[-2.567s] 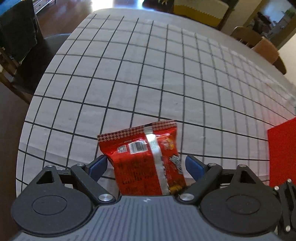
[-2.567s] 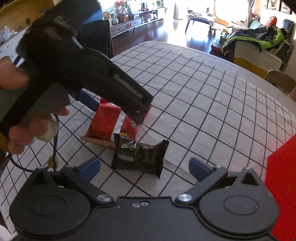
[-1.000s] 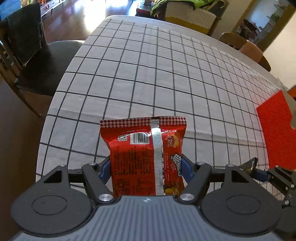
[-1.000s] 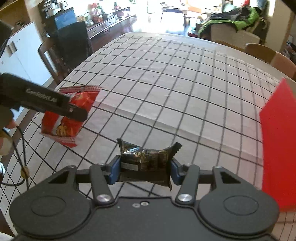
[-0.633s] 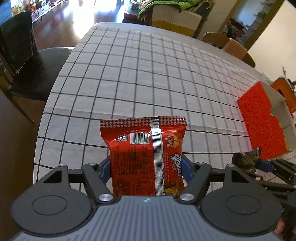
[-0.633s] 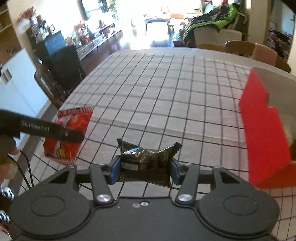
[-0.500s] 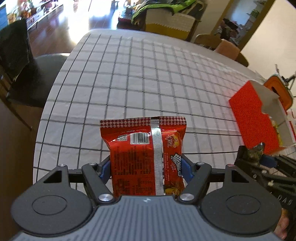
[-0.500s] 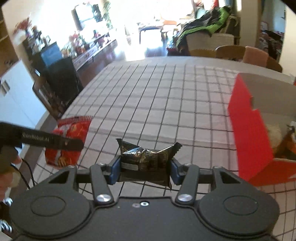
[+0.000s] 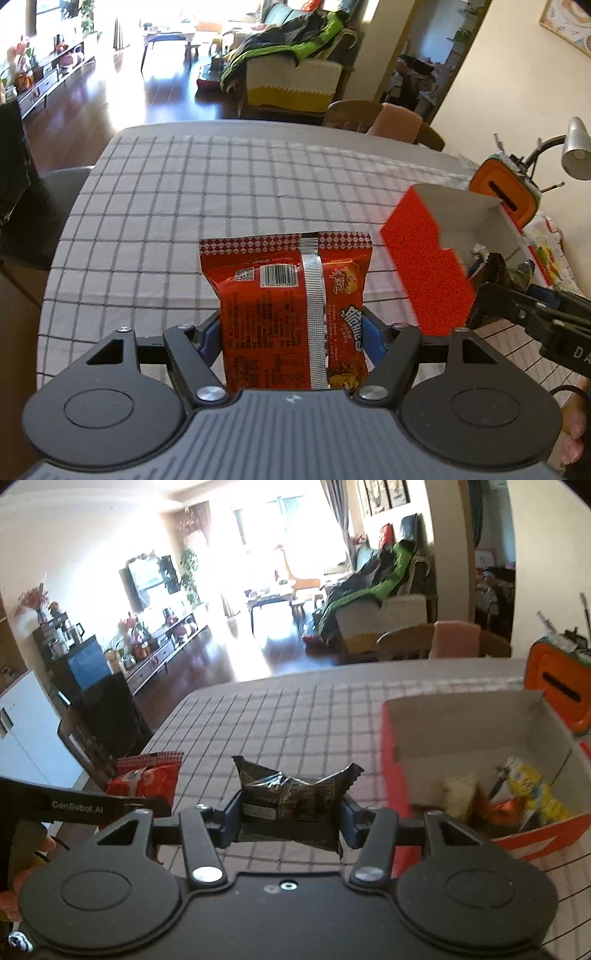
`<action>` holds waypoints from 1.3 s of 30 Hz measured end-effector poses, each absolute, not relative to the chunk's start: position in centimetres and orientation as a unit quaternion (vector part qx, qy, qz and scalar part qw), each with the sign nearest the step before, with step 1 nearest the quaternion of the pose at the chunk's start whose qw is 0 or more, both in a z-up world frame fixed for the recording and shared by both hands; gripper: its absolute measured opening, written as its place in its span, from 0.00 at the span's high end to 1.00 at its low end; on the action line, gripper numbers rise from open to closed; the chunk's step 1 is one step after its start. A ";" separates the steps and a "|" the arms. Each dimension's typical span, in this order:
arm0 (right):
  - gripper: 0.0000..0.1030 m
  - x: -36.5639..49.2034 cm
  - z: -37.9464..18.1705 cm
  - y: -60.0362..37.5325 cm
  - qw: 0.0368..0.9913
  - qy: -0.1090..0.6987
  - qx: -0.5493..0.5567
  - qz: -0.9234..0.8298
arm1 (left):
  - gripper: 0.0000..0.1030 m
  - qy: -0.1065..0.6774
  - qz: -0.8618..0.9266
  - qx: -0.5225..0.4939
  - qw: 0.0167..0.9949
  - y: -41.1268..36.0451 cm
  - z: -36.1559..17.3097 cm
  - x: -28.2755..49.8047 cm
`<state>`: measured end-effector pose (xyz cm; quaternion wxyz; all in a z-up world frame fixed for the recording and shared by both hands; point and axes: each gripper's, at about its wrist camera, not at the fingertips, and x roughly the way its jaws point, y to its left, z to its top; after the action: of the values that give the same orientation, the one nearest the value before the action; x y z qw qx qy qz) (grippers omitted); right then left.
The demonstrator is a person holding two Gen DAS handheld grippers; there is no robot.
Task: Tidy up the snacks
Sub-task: 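Carry the red chips packet and dark bar over the red box with both tools, then lower both tools into the box and open them to release the packets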
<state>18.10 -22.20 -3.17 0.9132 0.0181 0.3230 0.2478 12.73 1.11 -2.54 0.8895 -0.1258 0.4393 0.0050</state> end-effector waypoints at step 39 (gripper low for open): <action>0.49 27.5 -6.3 -42.5 0.923 0.340 0.039 0.175 | 0.30 0.465 -0.053 -0.003 0.884 -23.9 -2.4 25.7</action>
<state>27.46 -42.54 -6.26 0.9230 0.0394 0.3402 0.1755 25.73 -23.92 -2.44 0.8839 -0.0033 0.4646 -0.0532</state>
